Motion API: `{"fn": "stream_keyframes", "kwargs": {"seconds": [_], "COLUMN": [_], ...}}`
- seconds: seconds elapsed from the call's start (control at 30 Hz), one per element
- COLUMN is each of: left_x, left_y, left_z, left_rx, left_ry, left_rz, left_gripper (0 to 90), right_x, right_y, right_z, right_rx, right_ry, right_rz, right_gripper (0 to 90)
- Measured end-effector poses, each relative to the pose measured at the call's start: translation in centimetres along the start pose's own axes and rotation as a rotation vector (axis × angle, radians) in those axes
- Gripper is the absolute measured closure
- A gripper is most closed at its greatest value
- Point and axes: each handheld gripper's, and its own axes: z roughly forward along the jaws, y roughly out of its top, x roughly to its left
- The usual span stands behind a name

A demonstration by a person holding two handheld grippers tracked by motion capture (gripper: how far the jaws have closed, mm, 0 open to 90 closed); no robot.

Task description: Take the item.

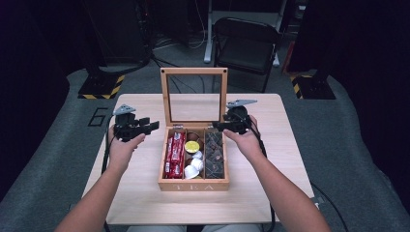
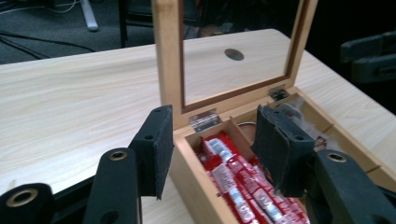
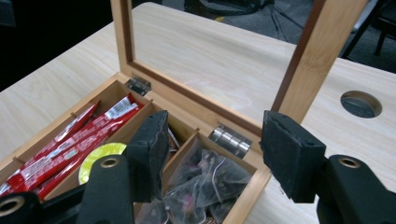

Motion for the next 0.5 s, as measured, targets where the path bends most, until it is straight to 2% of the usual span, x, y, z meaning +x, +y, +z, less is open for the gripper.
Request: {"fn": "stream_keyframes", "kwargs": {"seconds": [0.07,0.17,0.27,0.33,0.37,0.47,0.5], "left_x": [-0.3,-0.7,-0.8,-0.7,-0.7,-0.6,-0.5], "left_y": [0.0,-0.3,-0.7,-1.1,-1.5,-1.9,-2.1], "left_z": [0.0,0.0,-0.1,-0.1,-0.2,-0.3,-0.5], "left_rx": [-0.001,0.026,0.031,0.036,0.041,0.035,0.038], "left_ry": [-0.011,-0.024,-0.022,-0.021,-0.019,-0.019,-0.015], "left_rz": [0.001,0.010,0.009,0.009,0.010,-0.001,0.009], "left_gripper": [48.5,48.4,48.2,48.1,47.6,47.6,47.3], "right_x": [0.2,0.7,1.2,1.6,2.2,2.5,2.8], "right_y": [-0.2,-0.4,-0.7,-0.9,-1.3,-1.6,-1.9], "right_z": [0.0,-0.1,-0.1,-0.1,0.1,0.3,0.6], "right_rx": [0.000,-0.003,0.001,0.007,0.016,0.027,0.030], "right_ry": [0.007,0.027,0.051,0.060,0.061,0.069,0.079], "right_rz": [-0.005,-0.016,-0.037,-0.056,-0.085,-0.112,-0.126], "right_gripper": [40.9,40.0,39.9,39.3,39.3,39.2,39.1]}}
